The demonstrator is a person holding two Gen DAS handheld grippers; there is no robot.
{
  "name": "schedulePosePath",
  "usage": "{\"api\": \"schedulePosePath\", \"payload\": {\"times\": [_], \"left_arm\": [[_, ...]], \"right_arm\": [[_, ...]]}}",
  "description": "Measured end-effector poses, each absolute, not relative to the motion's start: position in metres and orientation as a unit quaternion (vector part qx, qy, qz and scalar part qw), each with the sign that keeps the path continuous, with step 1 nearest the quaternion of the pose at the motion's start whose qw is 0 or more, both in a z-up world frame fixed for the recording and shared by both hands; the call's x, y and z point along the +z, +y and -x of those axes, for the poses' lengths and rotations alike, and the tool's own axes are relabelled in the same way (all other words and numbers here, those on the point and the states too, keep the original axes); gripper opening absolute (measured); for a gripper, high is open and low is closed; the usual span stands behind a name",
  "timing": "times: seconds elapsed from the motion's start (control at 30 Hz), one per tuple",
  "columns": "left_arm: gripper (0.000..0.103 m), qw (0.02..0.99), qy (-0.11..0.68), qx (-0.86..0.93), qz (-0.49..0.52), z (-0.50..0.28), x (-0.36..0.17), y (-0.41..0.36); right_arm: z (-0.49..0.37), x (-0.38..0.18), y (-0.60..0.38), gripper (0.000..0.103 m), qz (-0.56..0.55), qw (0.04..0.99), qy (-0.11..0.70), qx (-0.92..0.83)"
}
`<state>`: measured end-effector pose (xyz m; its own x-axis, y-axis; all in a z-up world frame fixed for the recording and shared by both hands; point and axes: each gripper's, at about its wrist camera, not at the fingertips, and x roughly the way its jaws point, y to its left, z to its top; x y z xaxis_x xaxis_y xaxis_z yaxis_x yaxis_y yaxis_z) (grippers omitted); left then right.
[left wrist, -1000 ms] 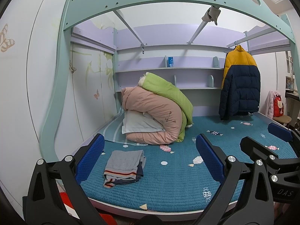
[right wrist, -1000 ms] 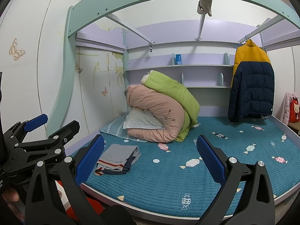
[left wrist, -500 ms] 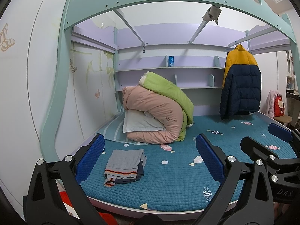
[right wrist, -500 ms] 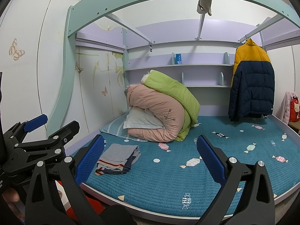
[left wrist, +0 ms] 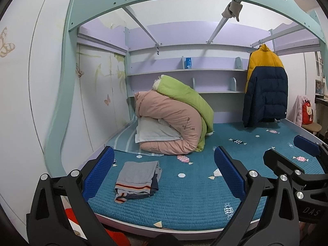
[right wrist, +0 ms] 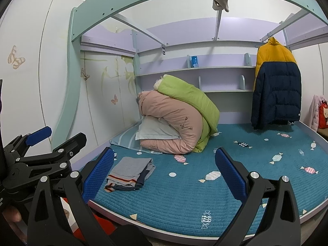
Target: Fold large clothes
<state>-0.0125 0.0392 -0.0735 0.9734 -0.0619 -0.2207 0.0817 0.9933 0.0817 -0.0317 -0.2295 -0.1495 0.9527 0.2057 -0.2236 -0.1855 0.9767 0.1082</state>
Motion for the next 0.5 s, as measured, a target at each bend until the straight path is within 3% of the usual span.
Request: {"api": "schedulePosePath", "payload": {"times": [0.5], "left_arm": [[0.098,0.983,0.151,-0.053,-0.086,-0.041,-0.090,-0.012]], "right_arm": [[-0.012,-0.170,-0.302,0.095,-0.059,0.993,0.101,0.018]]}}
